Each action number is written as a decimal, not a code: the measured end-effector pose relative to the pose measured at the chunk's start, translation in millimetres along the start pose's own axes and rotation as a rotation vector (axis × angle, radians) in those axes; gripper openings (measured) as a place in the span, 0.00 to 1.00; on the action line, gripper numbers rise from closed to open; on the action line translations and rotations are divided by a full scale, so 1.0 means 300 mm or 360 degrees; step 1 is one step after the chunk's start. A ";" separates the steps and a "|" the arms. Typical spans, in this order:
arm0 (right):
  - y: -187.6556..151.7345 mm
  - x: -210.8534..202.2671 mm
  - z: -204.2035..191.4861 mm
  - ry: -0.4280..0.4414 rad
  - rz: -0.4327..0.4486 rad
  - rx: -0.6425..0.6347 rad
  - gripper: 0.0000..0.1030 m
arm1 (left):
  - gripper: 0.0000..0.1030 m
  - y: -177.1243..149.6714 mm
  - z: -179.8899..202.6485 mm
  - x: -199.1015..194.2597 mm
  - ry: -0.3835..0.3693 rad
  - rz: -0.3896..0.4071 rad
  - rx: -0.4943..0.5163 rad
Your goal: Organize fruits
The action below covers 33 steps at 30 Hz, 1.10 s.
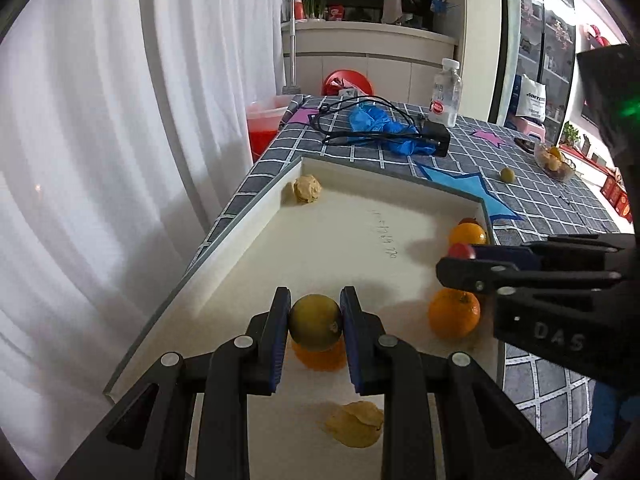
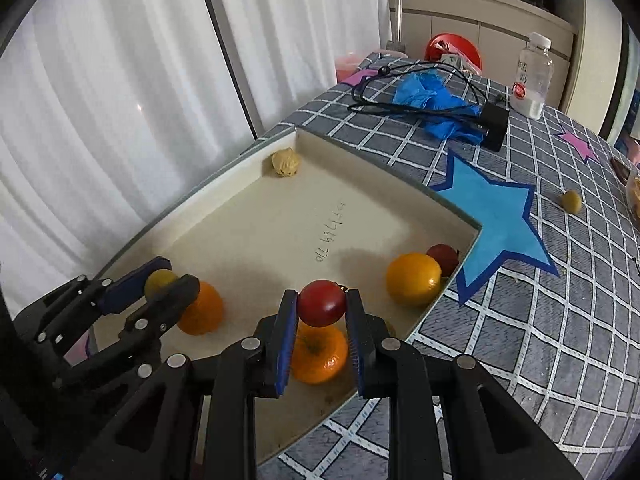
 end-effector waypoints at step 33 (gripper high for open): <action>-0.048 -0.155 0.029 -0.0053 -0.0014 0.0013 1.00 | 1.00 -0.053 0.018 -0.086 0.0093 -0.0095 -0.0052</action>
Point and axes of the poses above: each gripper's, at about its wrist camera, not at the fingertips, and x roughly the way its jaws point, z to its right, y to its top, the point moved 7 cm from there along x, roughly the way its jaws point, and after that the axes turned 3 degrees about -y, right-handed, at the moved point
